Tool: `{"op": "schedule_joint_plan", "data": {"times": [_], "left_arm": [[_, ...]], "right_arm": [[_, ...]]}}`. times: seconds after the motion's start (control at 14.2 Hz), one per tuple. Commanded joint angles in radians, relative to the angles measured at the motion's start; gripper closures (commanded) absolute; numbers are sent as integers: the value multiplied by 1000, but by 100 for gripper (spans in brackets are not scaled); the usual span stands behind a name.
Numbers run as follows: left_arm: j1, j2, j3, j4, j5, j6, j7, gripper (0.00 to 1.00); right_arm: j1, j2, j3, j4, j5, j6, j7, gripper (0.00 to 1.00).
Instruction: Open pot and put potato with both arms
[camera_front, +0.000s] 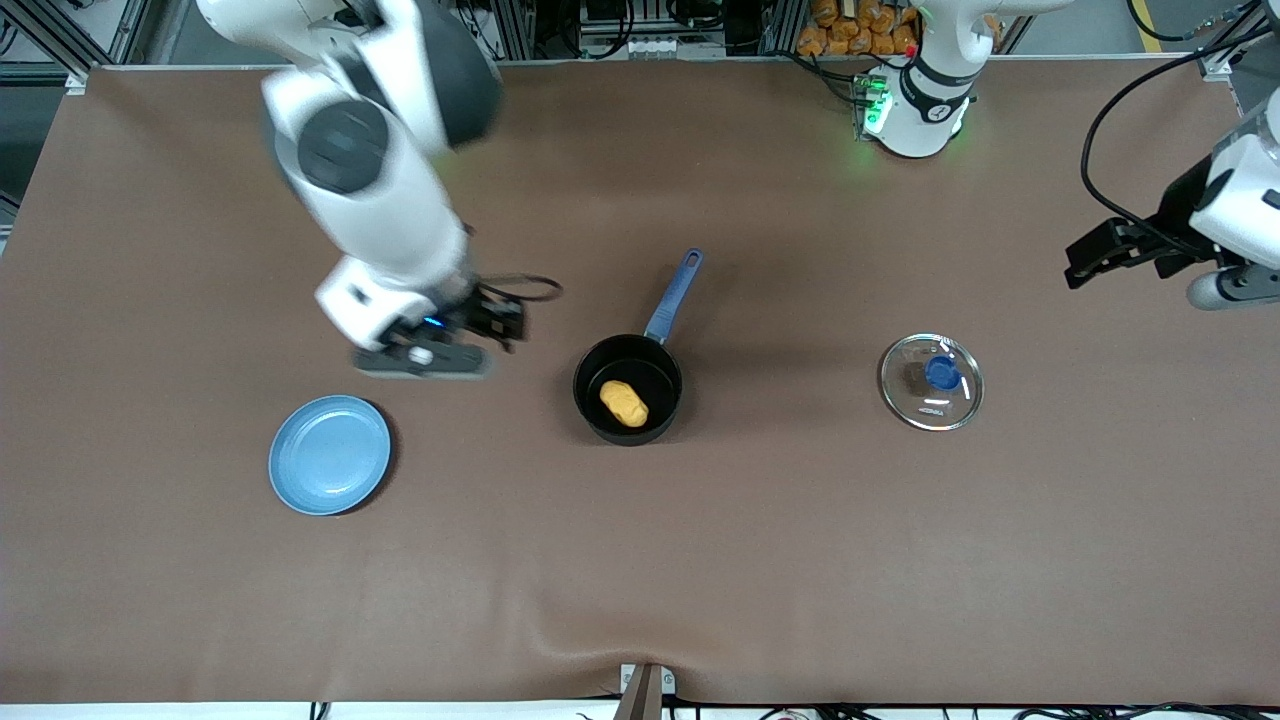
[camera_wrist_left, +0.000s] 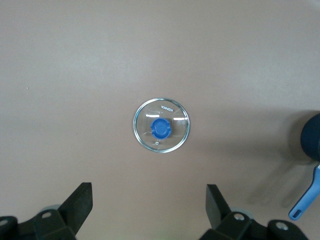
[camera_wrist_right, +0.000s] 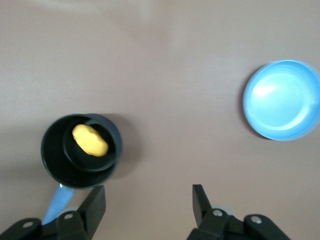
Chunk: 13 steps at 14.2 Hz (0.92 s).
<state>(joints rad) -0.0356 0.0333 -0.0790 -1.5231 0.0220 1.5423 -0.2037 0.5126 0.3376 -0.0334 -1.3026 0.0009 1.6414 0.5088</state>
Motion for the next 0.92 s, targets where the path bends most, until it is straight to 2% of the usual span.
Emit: {"op": "schedule_joint_plan", "data": {"times": [0.0, 0.14, 0.28, 0.42, 0.64, 0.85], "left_arm": [[11, -41, -11, -26, 26, -16, 66, 0], [10, -53, -11, -40, 26, -8, 70, 0], [11, -64, -11, -45, 26, -8, 72, 0], [11, -69, -8, -45, 24, -13, 107, 0], [11, -78, -7, -45, 21, -24, 127, 0], [13, -79, -4, -51, 10, -28, 118, 0]], "right_arm": [[-96, -98, 12, -11, 28, -102, -113, 0], [-192, -117, 10, 54, 68, -219, -203, 0], [-278, -117, 7, 129, 64, -320, -292, 0], [-366, -132, 6, 152, 54, -374, -422, 0], [-485, -146, 7, 151, 51, -377, -576, 0], [-497, -128, 9, 137, 48, -350, -570, 0]]}}
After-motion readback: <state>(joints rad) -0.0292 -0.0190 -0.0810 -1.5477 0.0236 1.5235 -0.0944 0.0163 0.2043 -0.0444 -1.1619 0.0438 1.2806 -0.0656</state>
